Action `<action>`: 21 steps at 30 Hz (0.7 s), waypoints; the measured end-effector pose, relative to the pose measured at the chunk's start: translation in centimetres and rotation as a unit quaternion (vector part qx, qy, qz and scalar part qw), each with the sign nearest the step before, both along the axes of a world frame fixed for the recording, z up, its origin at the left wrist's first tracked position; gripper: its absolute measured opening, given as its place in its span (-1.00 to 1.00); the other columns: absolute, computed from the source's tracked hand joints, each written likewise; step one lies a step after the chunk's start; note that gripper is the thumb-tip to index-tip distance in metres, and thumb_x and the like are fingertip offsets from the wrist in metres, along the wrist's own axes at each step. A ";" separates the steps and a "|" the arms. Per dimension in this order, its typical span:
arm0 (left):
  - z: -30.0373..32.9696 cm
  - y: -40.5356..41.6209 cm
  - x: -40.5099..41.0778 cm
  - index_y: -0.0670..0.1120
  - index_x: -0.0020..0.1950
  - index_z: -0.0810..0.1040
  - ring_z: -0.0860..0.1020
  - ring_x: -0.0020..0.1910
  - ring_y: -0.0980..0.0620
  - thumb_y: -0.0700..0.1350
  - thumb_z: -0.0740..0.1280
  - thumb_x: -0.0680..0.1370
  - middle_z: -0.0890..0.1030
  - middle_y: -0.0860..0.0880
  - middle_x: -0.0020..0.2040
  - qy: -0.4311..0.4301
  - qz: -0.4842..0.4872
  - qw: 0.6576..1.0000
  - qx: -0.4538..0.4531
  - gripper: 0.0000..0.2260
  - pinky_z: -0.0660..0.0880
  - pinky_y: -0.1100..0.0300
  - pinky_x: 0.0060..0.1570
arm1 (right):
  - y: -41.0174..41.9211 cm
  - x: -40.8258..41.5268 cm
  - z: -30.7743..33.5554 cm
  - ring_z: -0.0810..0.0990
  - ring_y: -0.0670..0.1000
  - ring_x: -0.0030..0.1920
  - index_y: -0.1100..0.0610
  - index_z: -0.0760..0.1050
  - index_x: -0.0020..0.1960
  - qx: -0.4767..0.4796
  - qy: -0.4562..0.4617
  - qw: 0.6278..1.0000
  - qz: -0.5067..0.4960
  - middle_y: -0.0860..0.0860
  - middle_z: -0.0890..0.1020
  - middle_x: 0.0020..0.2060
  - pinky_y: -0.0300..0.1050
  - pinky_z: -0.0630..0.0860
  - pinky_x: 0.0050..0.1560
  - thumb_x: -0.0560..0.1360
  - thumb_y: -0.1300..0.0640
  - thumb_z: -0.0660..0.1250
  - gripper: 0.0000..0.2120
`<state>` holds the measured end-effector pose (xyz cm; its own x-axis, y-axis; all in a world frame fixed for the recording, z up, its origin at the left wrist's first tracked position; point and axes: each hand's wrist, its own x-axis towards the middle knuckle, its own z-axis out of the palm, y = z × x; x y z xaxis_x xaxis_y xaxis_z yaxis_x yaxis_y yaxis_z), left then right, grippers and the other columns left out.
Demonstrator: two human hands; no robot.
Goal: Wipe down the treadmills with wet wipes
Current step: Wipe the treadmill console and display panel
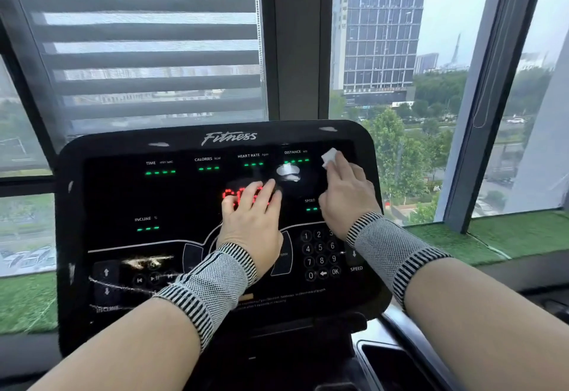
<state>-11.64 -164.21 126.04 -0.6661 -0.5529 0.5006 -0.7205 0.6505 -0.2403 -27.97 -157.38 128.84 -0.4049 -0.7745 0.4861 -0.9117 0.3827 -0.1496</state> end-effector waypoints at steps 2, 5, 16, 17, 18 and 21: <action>-0.2 -0.1 0.1 -0.05 0.55 0.12 0.04 0.52 -0.02 0.04 0.14 0.55 0.03 0.01 0.58 -0.008 0.003 1.000 0.002 -0.43 0.09 -0.09 0.38 | 0.4 0.7 -1.0 0.07 0.10 0.46 0.18 0.07 0.49 0.015 0.013 1.000 -0.007 0.05 -0.01 0.52 0.10 0.22 0.37 0.55 0.04 0.12 -0.44; -0.4 -0.1 0.0 -0.05 0.57 0.04 -0.02 0.53 -0.02 0.07 0.12 0.57 -0.04 0.02 0.59 -0.011 0.008 1.000 -0.006 -0.41 0.06 -0.07 0.39 | 0.3 1.9 -2.3 0.07 0.08 0.46 0.19 0.03 0.51 0.044 0.058 0.997 0.021 0.04 -0.02 0.53 0.06 0.19 0.37 0.55 0.04 0.08 -0.42; -0.9 -0.5 0.1 -0.05 0.56 0.11 0.06 0.52 -0.03 0.06 0.16 0.55 0.02 0.01 0.58 -0.001 -0.006 1.000 -0.003 -0.40 0.10 -0.09 0.36 | 0.7 2.3 -3.3 0.17 0.08 0.45 0.21 0.13 0.49 0.039 0.085 0.994 0.051 0.06 0.11 0.52 0.08 0.28 0.35 0.55 0.02 0.07 -0.45; -1.0 -0.5 0.1 -0.06 0.56 0.11 0.06 0.52 -0.03 0.06 0.15 0.55 0.02 0.01 0.58 -0.002 -0.006 1.000 -0.004 -0.40 0.11 -0.09 0.36 | 0.1 2.0 -2.5 0.13 0.07 0.45 0.19 0.10 0.50 0.031 0.081 0.995 0.046 0.04 0.07 0.53 0.06 0.24 0.35 0.56 0.02 0.06 -0.45; -1.0 -0.5 0.2 -0.06 0.56 0.10 0.05 0.52 -0.03 0.07 0.15 0.55 0.02 0.01 0.58 -0.003 -0.006 1.000 -0.006 -0.40 0.11 -0.09 0.36 | -0.5 1.7 -1.7 0.11 0.06 0.45 0.18 0.08 0.50 0.017 0.073 0.996 0.037 0.03 0.04 0.53 0.06 0.23 0.35 0.57 0.02 0.06 -0.45; -0.9 -0.7 0.3 -0.04 0.57 0.03 -0.01 0.53 -0.03 0.07 0.12 0.57 -0.05 0.03 0.59 -0.004 -0.009 1.000 -0.002 -0.40 0.06 -0.10 0.38 | -1.0 1.6 -1.0 0.10 0.06 0.45 0.18 0.05 0.51 0.006 0.065 0.998 0.022 0.02 0.02 0.53 0.05 0.22 0.34 0.56 0.01 0.06 -0.43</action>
<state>-11.36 -164.90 125.10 -0.6796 -0.5390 0.4976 -0.7073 0.6614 -0.2496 -26.33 -158.35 127.87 -0.3052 -0.7962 0.5224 -0.9387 0.3438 -0.0245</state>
